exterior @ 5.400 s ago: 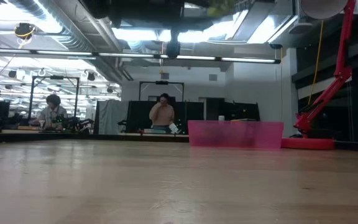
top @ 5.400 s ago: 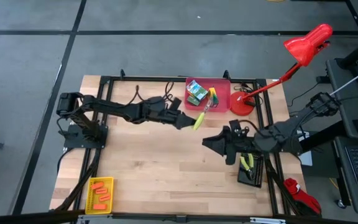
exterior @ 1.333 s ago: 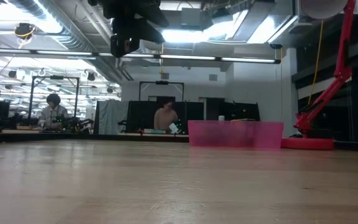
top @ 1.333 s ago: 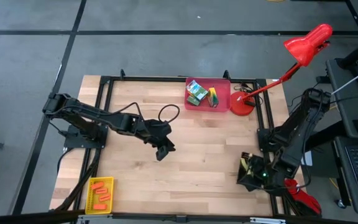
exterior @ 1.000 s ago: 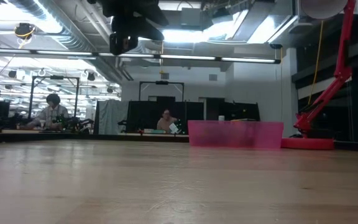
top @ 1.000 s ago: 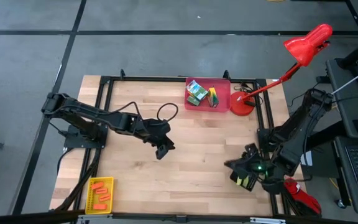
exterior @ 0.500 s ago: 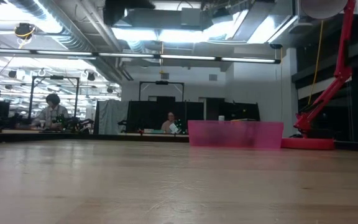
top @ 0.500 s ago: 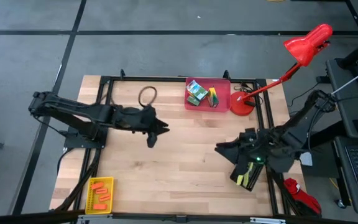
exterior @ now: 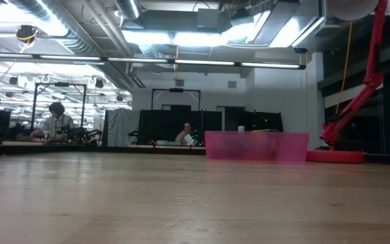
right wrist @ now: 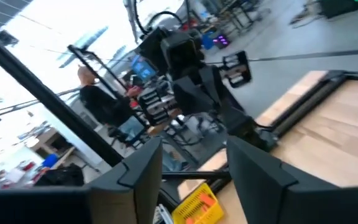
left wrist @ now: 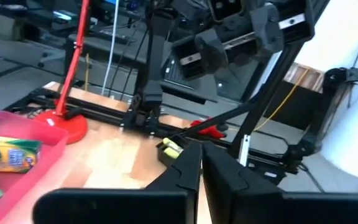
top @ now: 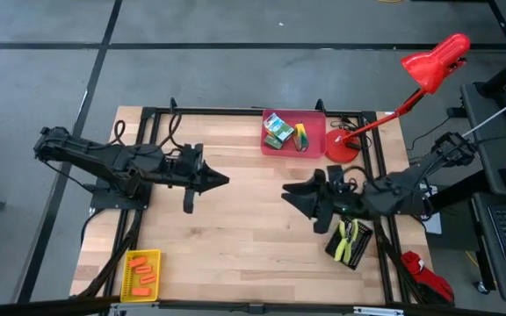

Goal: Pick & Place School Supplies
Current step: Return to Home Position

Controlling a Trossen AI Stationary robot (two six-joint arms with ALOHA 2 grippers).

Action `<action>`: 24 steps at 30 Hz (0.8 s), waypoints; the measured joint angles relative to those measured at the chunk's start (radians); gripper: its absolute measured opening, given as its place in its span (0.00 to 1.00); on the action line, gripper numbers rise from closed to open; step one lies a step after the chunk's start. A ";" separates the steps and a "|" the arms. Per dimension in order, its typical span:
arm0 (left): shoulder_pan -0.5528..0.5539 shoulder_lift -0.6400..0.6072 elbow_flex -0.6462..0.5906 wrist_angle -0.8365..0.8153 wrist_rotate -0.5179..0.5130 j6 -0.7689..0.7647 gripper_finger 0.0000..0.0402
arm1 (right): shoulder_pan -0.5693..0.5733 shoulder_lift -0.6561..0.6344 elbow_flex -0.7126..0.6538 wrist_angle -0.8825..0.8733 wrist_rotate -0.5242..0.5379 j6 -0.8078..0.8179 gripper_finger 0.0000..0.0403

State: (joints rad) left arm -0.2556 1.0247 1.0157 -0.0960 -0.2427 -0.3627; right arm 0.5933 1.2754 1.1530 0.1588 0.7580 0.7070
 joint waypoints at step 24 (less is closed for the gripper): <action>-0.009 0.008 -0.001 -0.025 -0.145 -0.083 0.62 | -0.189 0.035 0.000 0.148 -0.234 -0.092 0.36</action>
State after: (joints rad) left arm -0.2646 1.0328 1.0145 -0.1207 -0.3876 -0.4454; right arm 0.4039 1.3108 1.1530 0.3065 0.5235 0.6155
